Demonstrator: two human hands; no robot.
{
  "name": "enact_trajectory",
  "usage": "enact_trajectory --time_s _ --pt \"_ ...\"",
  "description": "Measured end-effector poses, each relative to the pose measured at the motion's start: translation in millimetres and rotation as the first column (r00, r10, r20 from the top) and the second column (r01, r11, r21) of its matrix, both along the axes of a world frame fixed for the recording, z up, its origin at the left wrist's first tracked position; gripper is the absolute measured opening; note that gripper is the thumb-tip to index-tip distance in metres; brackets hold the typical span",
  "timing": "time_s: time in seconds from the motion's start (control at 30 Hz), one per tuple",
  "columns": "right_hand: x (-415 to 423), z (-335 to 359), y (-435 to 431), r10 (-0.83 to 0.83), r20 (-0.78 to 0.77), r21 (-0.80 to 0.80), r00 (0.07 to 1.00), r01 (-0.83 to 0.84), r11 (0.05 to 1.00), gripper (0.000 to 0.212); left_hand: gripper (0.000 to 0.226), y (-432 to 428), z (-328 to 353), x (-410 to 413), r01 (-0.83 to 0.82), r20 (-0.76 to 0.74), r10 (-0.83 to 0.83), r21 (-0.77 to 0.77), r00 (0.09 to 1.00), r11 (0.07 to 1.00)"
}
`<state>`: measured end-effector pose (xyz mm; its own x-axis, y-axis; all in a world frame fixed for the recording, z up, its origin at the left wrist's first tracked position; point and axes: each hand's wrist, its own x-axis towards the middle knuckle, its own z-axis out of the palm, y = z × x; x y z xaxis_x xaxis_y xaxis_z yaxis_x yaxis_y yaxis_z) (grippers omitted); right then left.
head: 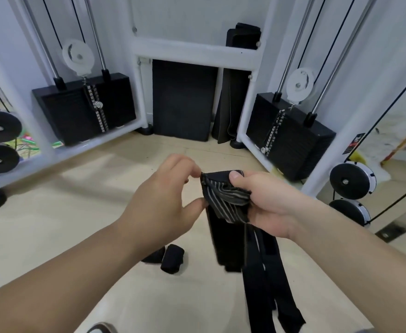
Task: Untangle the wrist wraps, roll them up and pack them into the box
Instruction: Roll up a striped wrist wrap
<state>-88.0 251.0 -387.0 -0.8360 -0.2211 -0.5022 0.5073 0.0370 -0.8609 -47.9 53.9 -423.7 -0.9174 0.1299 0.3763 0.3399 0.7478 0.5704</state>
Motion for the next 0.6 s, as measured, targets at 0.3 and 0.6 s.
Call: enact_trajectory --time_s 0.3,0.6 --pt "-14.5 -14.9 14.3 0.008 0.111 0.016 0.994 -0.009 1.000 0.036 0.035 21.4 -4.3 -26.1 0.077 0.143 -0.100 0.160 0.985 0.984" --pt "-23.2 -32.3 20.9 0.018 -0.190 0.197 0.982 0.021 0.980 0.020 0.026 30.2 2.7 -35.5 -0.203 0.357 -0.021 0.578 0.934 0.791"
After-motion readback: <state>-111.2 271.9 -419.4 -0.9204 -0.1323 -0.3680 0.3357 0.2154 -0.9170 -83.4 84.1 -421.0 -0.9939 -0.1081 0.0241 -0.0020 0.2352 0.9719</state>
